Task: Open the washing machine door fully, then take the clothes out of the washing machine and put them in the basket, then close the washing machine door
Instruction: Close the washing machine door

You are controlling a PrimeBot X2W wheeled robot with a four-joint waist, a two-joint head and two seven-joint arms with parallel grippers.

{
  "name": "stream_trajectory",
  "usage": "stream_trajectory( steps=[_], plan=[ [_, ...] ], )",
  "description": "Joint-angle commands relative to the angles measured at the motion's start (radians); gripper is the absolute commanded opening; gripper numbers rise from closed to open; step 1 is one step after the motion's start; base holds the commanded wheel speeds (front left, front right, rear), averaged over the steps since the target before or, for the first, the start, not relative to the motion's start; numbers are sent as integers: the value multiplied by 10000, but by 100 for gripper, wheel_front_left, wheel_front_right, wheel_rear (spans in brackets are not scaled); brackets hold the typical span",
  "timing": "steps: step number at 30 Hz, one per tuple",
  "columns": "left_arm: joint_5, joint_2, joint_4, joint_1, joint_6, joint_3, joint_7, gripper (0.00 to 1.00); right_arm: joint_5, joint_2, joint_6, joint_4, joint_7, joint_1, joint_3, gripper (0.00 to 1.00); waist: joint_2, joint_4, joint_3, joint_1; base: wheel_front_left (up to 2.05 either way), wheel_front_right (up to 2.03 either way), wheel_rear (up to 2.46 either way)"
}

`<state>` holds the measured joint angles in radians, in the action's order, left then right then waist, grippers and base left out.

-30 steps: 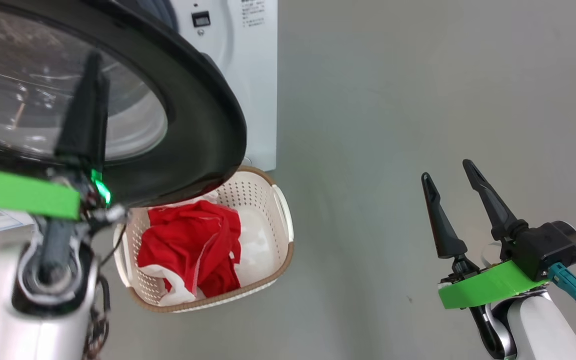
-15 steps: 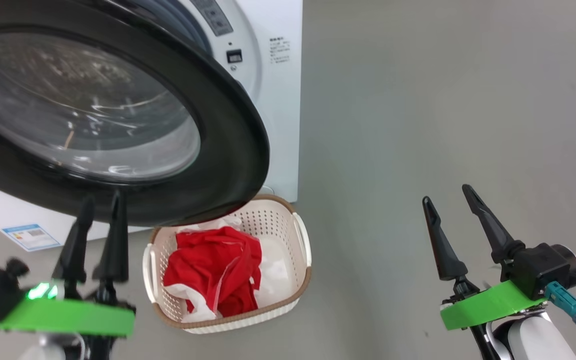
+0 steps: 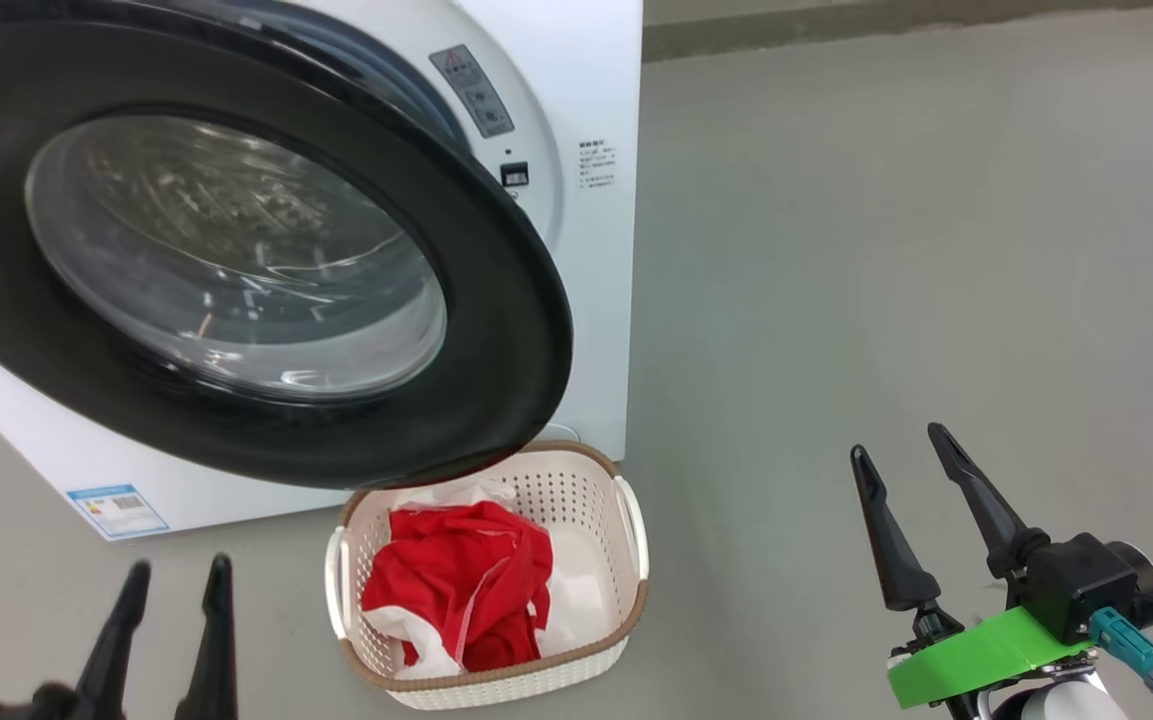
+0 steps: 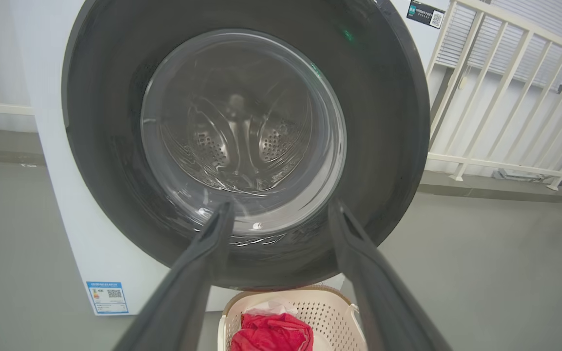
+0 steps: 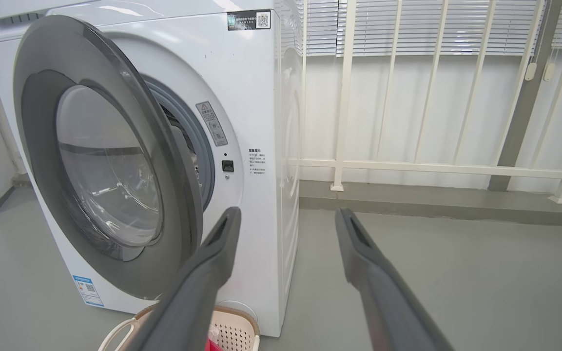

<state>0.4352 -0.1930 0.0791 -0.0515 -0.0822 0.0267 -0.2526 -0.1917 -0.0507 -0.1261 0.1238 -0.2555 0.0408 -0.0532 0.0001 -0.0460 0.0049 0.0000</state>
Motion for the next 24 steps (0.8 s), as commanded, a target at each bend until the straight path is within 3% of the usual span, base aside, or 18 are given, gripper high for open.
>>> stream_trajectory(
  steps=[1,9,21,22,23,24],
  plan=[
    [-278,32,-103,92,-152,572,-90,100,42,-7,-46,-273,-63,116,-255,100,-1,71,-117,0,0,0,0],
    [-1436,736,144,-188,-310,1244,-90,100,58,-2,-46,-302,-63,54,-322,100,-1,165,-167,0,0,0,0],
    [-2008,1027,370,-154,-455,1508,-91,100,16,0,-46,-187,-63,150,-337,100,-1,324,-109,0,0,0,0],
    [-2040,1040,392,-148,-460,1488,-91,100,-52,0,-46,-157,-63,180,-375,86,-1,355,-105,0,0,0,0],
    [-2065,1054,405,-140,-464,1467,-91,100,-144,0,-46,-125,-63,221,-402,55,-1,389,-100,0,0,0,0],
    [-2080,1070,424,-137,-467,1446,-91,100,-230,0,-46,-87,-63,279,-419,39,-1,424,-94,0,0,0,0]
  ],
)
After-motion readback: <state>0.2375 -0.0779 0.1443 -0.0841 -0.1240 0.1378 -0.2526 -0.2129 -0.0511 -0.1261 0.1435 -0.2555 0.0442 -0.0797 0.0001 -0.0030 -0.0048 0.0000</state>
